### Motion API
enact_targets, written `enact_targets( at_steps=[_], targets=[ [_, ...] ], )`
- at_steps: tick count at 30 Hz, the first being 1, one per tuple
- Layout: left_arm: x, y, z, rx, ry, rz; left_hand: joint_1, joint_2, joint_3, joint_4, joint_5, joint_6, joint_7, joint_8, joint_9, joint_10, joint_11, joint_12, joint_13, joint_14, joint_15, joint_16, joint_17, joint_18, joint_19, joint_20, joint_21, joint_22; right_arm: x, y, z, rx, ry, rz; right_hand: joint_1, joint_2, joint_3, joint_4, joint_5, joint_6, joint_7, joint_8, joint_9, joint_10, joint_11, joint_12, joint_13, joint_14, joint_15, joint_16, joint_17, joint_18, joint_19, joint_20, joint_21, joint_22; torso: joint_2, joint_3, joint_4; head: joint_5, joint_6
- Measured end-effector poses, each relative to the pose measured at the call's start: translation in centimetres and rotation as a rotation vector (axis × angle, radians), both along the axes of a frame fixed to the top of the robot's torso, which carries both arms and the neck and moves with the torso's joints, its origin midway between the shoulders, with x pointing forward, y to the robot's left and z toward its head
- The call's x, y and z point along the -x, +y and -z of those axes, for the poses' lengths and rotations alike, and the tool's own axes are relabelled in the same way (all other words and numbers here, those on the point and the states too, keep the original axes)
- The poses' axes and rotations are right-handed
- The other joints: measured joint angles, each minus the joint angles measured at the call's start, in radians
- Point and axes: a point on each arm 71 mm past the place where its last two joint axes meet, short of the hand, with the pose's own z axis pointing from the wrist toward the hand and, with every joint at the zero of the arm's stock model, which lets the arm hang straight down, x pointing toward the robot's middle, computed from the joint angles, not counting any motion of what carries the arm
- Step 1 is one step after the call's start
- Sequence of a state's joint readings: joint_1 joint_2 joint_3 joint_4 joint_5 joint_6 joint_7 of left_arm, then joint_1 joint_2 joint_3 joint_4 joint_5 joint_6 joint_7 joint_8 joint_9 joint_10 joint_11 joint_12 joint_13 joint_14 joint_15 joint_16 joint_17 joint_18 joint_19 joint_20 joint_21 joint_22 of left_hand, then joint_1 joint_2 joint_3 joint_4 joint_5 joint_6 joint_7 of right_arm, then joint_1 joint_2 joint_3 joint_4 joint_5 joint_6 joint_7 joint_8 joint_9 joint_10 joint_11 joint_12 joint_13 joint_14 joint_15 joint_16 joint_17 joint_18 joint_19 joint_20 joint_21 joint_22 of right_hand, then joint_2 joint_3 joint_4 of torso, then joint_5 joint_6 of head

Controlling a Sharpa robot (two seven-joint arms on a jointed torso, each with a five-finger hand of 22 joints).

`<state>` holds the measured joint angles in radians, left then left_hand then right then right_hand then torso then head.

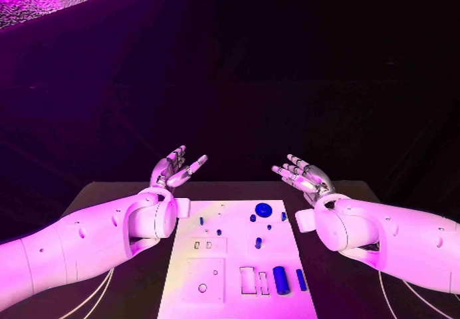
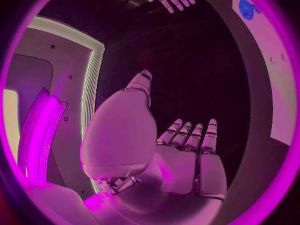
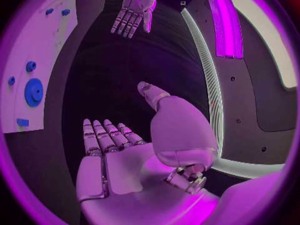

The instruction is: Assemble the parts on the task board

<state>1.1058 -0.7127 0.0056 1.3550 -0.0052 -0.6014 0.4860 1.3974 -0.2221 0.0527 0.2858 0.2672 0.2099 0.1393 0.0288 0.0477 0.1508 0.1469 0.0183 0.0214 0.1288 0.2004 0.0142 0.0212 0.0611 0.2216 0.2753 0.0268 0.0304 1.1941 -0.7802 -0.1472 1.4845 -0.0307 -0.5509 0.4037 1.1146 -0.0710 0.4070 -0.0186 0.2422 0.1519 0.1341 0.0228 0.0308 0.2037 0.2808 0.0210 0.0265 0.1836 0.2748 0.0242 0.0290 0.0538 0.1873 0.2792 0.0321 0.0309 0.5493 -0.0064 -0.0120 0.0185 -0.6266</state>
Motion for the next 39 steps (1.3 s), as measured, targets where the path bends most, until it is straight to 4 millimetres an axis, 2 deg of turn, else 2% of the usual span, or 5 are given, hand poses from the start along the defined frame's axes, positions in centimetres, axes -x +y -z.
enact_targets(
  at_steps=[13,17,20,27,39],
  targets=[
    [0.3,1.2,-0.3,0.016,0.002,0.050,0.059,0.022,0.027,0.014,0.011,0.068,0.002,0.019,0.013,0.065,0.046,0.012,0.009,0.069,0.028,0.023,0.015,0.016,0.043,0.016,0.017,0.010,-2.3,-2.4,-0.9,0.170,-0.056,-0.128,0.121,-0.011,0.048,-0.057,0.004,0.222,0.013,0.063,0.044,0.277,-0.013,0.048,0.021,0.266,-0.022,0.072,0.044,0.039,0.135,0.012,0.059,0.029,0.013,-0.0032,0.0008,-0.006,-0.014],
    [0.7,1.5,-0.5,0.022,0.006,0.066,0.069,0.063,0.064,0.011,0.004,0.161,0.009,0.044,0.029,0.185,0.077,0.025,0.017,0.203,0.042,0.059,0.037,0.024,0.164,0.018,0.053,0.026,-2.6,-2.4,-1.7,0.312,-0.143,-0.180,0.147,-0.025,0.062,-0.080,0.004,0.384,0.025,0.109,0.074,0.468,-0.032,0.071,0.030,0.449,-0.049,0.120,0.070,0.065,0.293,0.011,0.118,0.054,0.027,-0.0044,0.0031,-0.008,-0.019],
    [1.0,1.4,-0.9,0.024,0.001,0.087,0.094,0.066,0.069,0.011,0.001,0.262,0.016,0.072,0.047,0.357,0.093,0.050,0.029,0.422,0.033,0.123,0.077,0.057,0.395,0.016,0.124,0.057,-2.6,-1.7,-2.3,0.414,-0.191,-0.230,0.159,-0.036,0.074,-0.091,0.008,0.499,0.041,0.139,0.093,0.579,-0.048,0.071,0.032,0.561,-0.070,0.147,0.083,0.086,0.396,0.009,0.154,0.066,0.037,-0.0050,0.0063,-0.012,-0.018],
    [1.6,1.7,-2.1,0.016,-0.017,0.121,0.113,0.083,0.099,0.003,-0.005,0.448,0.039,0.123,0.080,0.655,0.089,0.084,0.044,0.632,0.005,0.183,0.118,0.085,0.512,0.014,0.167,0.060,-2.9,-1.2,-3.4,0.646,-0.268,-0.301,0.175,-0.053,0.102,-0.104,0.008,0.656,0.068,0.170,0.112,0.738,-0.078,0.070,0.034,0.730,-0.107,0.182,0.097,0.101,0.550,-0.006,0.206,0.079,0.063,-0.0068,0.0166,-0.019,-0.016],
    [3.5,1.5,-3.8,0.030,-0.025,0.191,0.117,0.087,0.149,0.000,-0.008,0.602,0.068,0.163,0.101,0.780,0.056,0.085,0.045,0.757,-0.034,0.221,0.161,0.112,0.605,0.003,0.209,0.061,-2.7,1.0,-3.8,0.978,-0.386,-0.427,0.188,-0.085,0.128,-0.103,0.008,0.779,0.075,0.185,0.120,0.899,-0.127,0.053,0.036,0.951,-0.174,0.229,0.127,0.117,0.726,-0.067,0.300,0.115,0.108,-0.0098,0.0341,-0.034,-0.011]
  ],
)
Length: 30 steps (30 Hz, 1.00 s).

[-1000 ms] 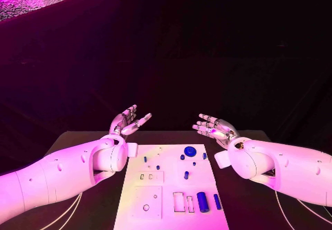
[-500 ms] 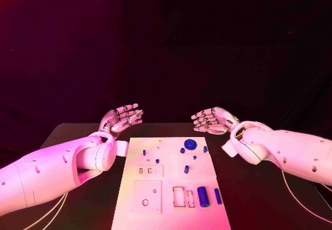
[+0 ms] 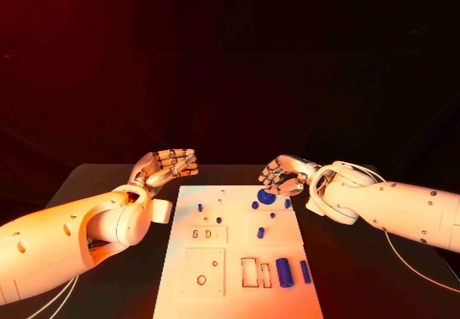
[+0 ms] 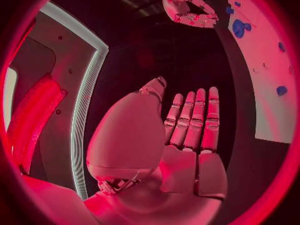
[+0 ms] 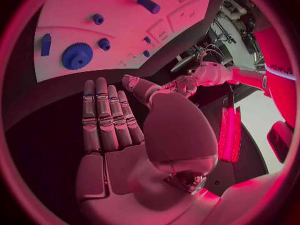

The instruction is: Assemble the parts on the task board

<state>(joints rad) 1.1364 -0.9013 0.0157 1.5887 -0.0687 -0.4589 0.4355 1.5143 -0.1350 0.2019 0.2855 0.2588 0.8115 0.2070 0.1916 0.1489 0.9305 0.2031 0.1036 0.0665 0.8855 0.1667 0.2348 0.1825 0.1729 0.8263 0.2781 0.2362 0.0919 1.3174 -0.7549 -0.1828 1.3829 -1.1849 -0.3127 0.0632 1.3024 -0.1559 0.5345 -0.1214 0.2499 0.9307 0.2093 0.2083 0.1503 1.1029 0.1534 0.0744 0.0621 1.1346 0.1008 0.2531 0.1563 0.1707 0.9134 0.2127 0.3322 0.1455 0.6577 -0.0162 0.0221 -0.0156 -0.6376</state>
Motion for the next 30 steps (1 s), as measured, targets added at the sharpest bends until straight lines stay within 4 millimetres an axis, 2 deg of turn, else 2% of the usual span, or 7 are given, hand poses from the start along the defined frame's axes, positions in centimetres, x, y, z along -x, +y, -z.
enact_targets(
  at_steps=[1,3,8,15,21,24,30],
  targets=[
    [0.1,0.0,-0.1,0.002,0.001,0.005,0.000,0.000,0.001,-0.001,0.000,0.000,0.000,0.000,0.000,0.003,-0.003,0.000,0.000,0.009,-0.002,0.002,0.004,0.000,0.006,-0.001,0.003,0.001,0.0,0.2,0.0,0.022,-0.012,-0.008,0.008,-0.016,-0.016,-0.001,0.000,0.025,-0.014,0.000,0.000,0.033,-0.019,-0.007,0.000,0.092,-0.028,0.031,0.031,0.000,0.072,-0.037,0.080,0.046,0.004,0.0001,0.0016,-0.001,0.000],
    [0.5,-0.1,-0.3,0.007,0.002,0.019,0.000,0.000,0.007,-0.001,0.000,0.003,0.003,0.000,0.000,0.012,-0.005,-0.004,0.000,0.016,-0.006,0.004,0.010,0.000,0.014,-0.007,0.007,0.002,0.2,0.5,0.1,0.068,-0.037,-0.024,0.014,-0.024,-0.044,0.001,0.000,0.045,-0.031,-0.006,-0.003,0.050,-0.035,-0.010,0.000,0.202,-0.062,0.072,0.075,0.000,0.127,-0.080,0.188,0.110,0.011,-0.0005,0.0047,-0.002,0.000],
    [1.2,-0.4,-0.9,0.019,-0.001,0.044,0.000,0.000,0.010,-0.004,0.000,0.003,0.003,0.000,0.000,0.012,-0.005,-0.011,0.000,0.016,-0.006,0.004,0.012,0.000,0.017,-0.003,0.007,0.002,0.3,1.2,0.1,0.149,-0.085,-0.045,0.003,-0.036,-0.064,0.016,0.000,0.065,-0.044,-0.019,-0.007,0.058,-0.043,-0.010,0.002,0.304,-0.083,0.159,0.165,0.000,0.156,-0.108,0.318,0.200,0.028,-0.0025,0.0114,-0.007,-0.002],
    [1.7,-0.6,-1.5,0.031,-0.007,0.066,0.000,0.000,0.012,-0.001,0.000,0.003,0.003,0.000,0.000,0.012,-0.005,-0.016,0.000,0.011,-0.002,-0.001,0.012,0.000,0.017,-0.003,0.007,0.002,0.4,1.7,0.2,0.216,-0.117,-0.052,-0.019,-0.072,-0.028,0.061,0.000,0.080,-0.045,-0.029,-0.002,0.070,-0.055,-0.010,0.005,0.327,-0.092,0.506,0.405,0.000,0.230,-0.115,0.505,0.369,0.044,-0.0067,0.0171,-0.015,-0.005],
    [1.9,-0.7,-1.8,0.038,-0.010,0.075,0.000,0.000,0.015,-0.004,0.000,0.003,0.003,0.000,0.000,0.012,-0.005,-0.016,0.000,0.008,0.002,-0.005,0.012,0.000,0.017,-0.003,0.007,0.002,0.3,1.9,0.4,0.256,-0.118,-0.048,-0.014,-0.085,-0.022,0.092,0.000,0.080,-0.045,-0.035,0.013,0.044,-0.051,-0.010,0.006,0.331,-0.088,0.905,0.792,-0.032,0.352,-0.107,0.767,0.714,0.053,-0.0104,0.0212,-0.019,-0.007],
    [1.9,-0.7,-1.9,0.039,-0.013,0.077,0.000,0.000,0.015,-0.004,0.000,0.002,0.004,0.000,0.000,0.012,-0.005,-0.016,0.000,0.004,-0.002,-0.005,0.013,0.000,0.017,-0.003,0.007,0.002,0.3,2.1,0.6,0.275,-0.113,-0.046,-0.014,-0.085,-0.024,0.101,0.000,0.080,-0.045,-0.035,0.018,0.038,-0.050,-0.006,0.007,0.330,-0.088,0.985,0.878,-0.048,0.380,-0.103,0.826,0.797,0.056,-0.0117,0.0223,-0.021,-0.008],
    [1.9,-0.7,-2.1,0.041,-0.015,0.080,0.000,0.000,0.015,-0.004,0.000,0.002,0.004,0.000,-0.001,0.012,-0.005,-0.020,0.000,0.004,-0.002,-0.005,0.013,0.000,0.017,-0.003,0.007,0.001,0.3,2.3,0.9,0.306,-0.101,-0.043,-0.010,-0.089,-0.027,0.108,0.000,0.080,-0.045,-0.034,0.024,0.037,-0.052,-0.006,0.008,0.330,-0.088,1.049,0.949,-0.048,0.404,-0.098,0.878,0.870,0.060,-0.0135,0.0243,-0.022,-0.010]
  ],
)
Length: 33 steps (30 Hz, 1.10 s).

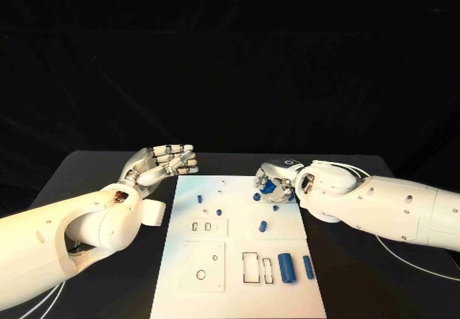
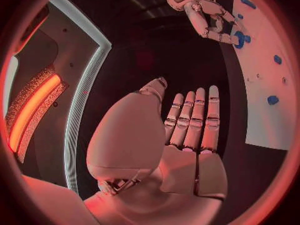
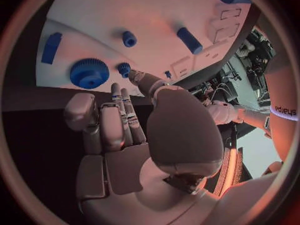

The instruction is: Assemble the parts on the task board

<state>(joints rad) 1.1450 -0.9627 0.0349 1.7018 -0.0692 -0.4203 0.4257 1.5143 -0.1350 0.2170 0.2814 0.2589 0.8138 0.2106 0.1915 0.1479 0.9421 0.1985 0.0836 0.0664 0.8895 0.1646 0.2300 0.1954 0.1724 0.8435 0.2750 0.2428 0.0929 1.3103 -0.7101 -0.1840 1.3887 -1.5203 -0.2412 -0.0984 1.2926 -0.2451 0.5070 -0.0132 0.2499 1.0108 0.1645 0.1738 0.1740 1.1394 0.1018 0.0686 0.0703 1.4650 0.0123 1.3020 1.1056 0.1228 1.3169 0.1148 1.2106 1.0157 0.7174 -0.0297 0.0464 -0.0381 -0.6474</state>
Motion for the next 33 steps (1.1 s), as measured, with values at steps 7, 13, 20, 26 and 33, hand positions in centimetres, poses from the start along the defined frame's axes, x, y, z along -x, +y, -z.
enact_targets(
  at_steps=[7,13,20,26,33],
  targets=[
    [0.0,0.0,-0.1,0.001,-0.001,0.002,0.000,0.000,0.000,0.000,0.000,0.000,0.000,0.000,0.000,0.000,0.000,0.000,0.000,-0.003,0.004,-0.004,0.000,0.000,0.000,0.000,0.000,0.000,0.0,0.2,0.2,0.023,0.008,0.007,0.000,0.000,0.005,0.005,0.000,0.000,0.000,0.000,0.004,0.000,0.000,0.008,0.002,0.000,0.000,0.029,0.032,-0.011,0.010,0.003,0.029,0.041,0.004,0.0000,0.0026,0.000,0.000],
    [0.0,0.1,-0.2,0.000,-0.001,0.001,0.000,0.000,0.000,0.000,0.000,0.000,0.000,0.000,0.000,0.000,0.000,0.000,0.000,-0.003,0.004,-0.004,0.000,-0.001,0.000,0.000,0.000,0.000,-0.2,0.4,0.3,0.035,0.012,0.012,0.000,0.000,0.015,0.015,0.000,0.003,-0.003,0.000,0.008,0.004,-0.004,0.009,0.003,0.000,0.000,0.045,0.052,-0.011,0.018,0.003,0.046,0.069,0.007,0.0000,0.0043,0.000,-0.001],
    [-0.1,0.2,-0.3,-0.001,-0.002,0.000,0.000,0.000,0.000,0.000,0.000,0.000,0.000,0.000,0.000,0.000,0.000,-0.001,0.000,-0.003,0.004,-0.004,0.000,-0.002,0.000,0.000,0.000,0.000,-0.2,0.8,0.6,0.042,0.017,0.011,0.000,0.000,0.024,0.024,0.000,0.007,0.001,0.000,0.013,0.014,-0.003,0.012,0.003,0.000,0.000,0.056,0.058,-0.011,0.021,0.000,0.050,0.078,0.010,0.0000,0.0067,0.000,-0.002],
    [-0.1,0.2,-0.3,0.000,-0.001,0.001,0.000,0.000,0.003,0.003,0.000,0.000,0.000,0.000,-0.001,-0.004,0.004,-0.005,0.000,-0.003,0.004,-0.004,0.001,-0.002,0.000,0.000,0.000,-0.001,-0.3,1.0,0.8,0.044,0.023,0.009,0.006,0.006,0.041,0.035,0.000,0.010,-0.002,0.005,0.018,0.028,-0.005,0.015,0.003,0.000,0.000,0.071,0.075,-0.023,0.028,0.000,0.073,0.106,0.013,0.0000,0.0086,0.008,0.003],
    [-0.1,0.2,-0.3,0.000,0.002,0.002,0.000,0.000,0.003,0.003,0.000,0.000,0.000,0.000,-0.001,-0.004,0.004,-0.006,0.000,-0.003,0.003,-0.004,0.002,-0.002,0.000,0.000,0.000,-0.001,-0.3,1.1,0.9,0.045,0.025,0.012,0.006,0.015,0.062,0.036,0.000,0.031,-0.009,0.020,0.031,0.052,-0.012,0.022,0.004,0.000,0.000,0.085,0.086,-0.024,0.036,0.000,0.089,0.130,0.015,-0.0008,0.0100,0.011,0.001]
  ],
)
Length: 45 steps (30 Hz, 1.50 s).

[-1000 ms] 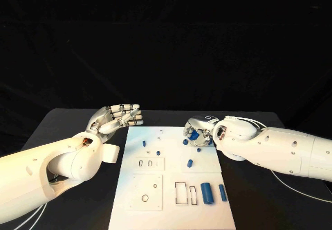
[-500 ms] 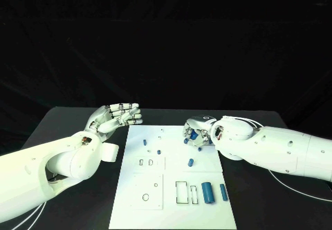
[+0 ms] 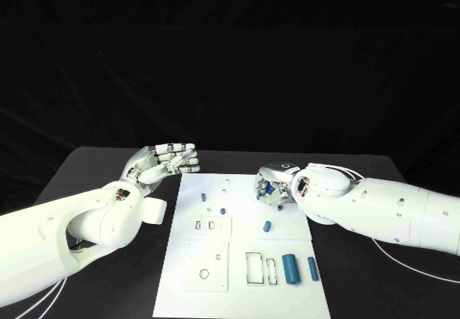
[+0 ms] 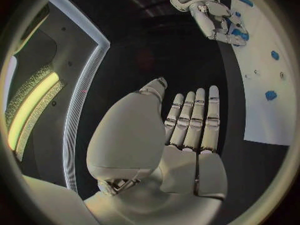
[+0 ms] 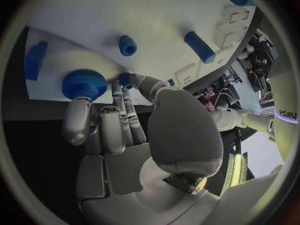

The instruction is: Assemble the parts on the task board

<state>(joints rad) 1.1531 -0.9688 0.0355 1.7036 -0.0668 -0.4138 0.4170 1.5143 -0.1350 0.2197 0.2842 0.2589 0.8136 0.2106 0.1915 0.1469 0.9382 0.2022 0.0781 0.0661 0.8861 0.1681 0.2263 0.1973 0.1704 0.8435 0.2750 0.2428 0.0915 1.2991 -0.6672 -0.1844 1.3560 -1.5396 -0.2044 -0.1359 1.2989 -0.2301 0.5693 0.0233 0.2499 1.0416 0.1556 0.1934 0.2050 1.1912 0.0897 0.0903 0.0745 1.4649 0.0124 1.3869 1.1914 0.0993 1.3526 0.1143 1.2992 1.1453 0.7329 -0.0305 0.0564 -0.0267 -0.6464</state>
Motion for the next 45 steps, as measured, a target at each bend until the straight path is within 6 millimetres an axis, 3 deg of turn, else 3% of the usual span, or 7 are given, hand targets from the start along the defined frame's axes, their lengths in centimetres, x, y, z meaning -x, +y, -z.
enact_targets(
  at_steps=[8,18,31,45],
  targets=[
    [0.0,0.0,0.0,0.000,0.002,0.001,0.000,0.000,0.003,-0.003,0.000,0.000,0.000,0.000,0.000,0.000,0.000,0.000,0.000,0.000,0.000,-0.004,0.000,0.000,0.000,0.000,0.000,0.000,0.0,0.1,0.0,-0.001,-0.002,0.001,0.016,0.017,0.038,-0.015,-0.003,0.026,-0.008,0.028,0.021,0.029,-0.008,0.008,0.003,0.002,-0.006,0.011,0.008,0.000,0.003,-0.003,0.014,0.021,0.001,0.0000,0.0010,-0.002,-0.002],
    [-0.1,0.1,0.0,0.000,0.005,0.001,0.000,0.000,0.003,-0.003,0.000,0.000,0.000,0.000,-0.001,0.000,0.000,0.000,0.000,0.000,0.000,-0.004,0.000,0.000,0.000,0.000,0.000,0.000,0.4,0.4,-0.1,-0.027,-0.036,0.000,0.028,0.028,0.067,-0.038,-0.001,0.042,-0.017,0.069,0.059,0.039,0.002,0.024,0.010,0.000,-0.015,0.018,0.010,0.000,0.010,-0.011,0.027,0.045,0.003,-0.0008,0.0031,-0.005,0.000],
    [-0.2,0.3,0.1,0.000,0.008,-0.005,0.000,0.000,0.003,-0.003,0.000,0.000,0.000,0.000,-0.001,0.000,0.000,0.000,0.000,0.000,0.000,-0.004,0.001,0.000,0.000,0.000,0.000,0.000,0.0,2.6,-1.6,-0.110,-0.141,0.007,0.028,0.028,0.073,-0.043,-0.001,0.045,-0.020,0.077,0.070,0.040,0.003,0.025,0.010,0.003,-0.018,0.017,0.009,0.000,0.007,-0.014,0.027,0.046,0.004,-0.0035,0.0058,-0.007,0.013],
    [-0.5,0.3,0.0,0.004,0.009,-0.010,0.000,0.000,0.003,-0.003,0.000,0.000,0.000,0.000,-0.001,0.000,0.000,0.000,0.000,0.000,0.000,-0.004,0.001,0.000,0.000,0.000,0.000,0.000,-1.4,5.2,-2.1,-0.148,-0.205,0.021,0.028,0.028,0.074,-0.044,-0.005,0.044,-0.020,0.077,0.074,0.040,0.003,0.023,0.010,0.003,-0.018,0.017,0.006,0.001,0.003,-0.018,0.027,0.044,0.008,-0.0036,0.0107,-0.005,0.018]
  ],
)
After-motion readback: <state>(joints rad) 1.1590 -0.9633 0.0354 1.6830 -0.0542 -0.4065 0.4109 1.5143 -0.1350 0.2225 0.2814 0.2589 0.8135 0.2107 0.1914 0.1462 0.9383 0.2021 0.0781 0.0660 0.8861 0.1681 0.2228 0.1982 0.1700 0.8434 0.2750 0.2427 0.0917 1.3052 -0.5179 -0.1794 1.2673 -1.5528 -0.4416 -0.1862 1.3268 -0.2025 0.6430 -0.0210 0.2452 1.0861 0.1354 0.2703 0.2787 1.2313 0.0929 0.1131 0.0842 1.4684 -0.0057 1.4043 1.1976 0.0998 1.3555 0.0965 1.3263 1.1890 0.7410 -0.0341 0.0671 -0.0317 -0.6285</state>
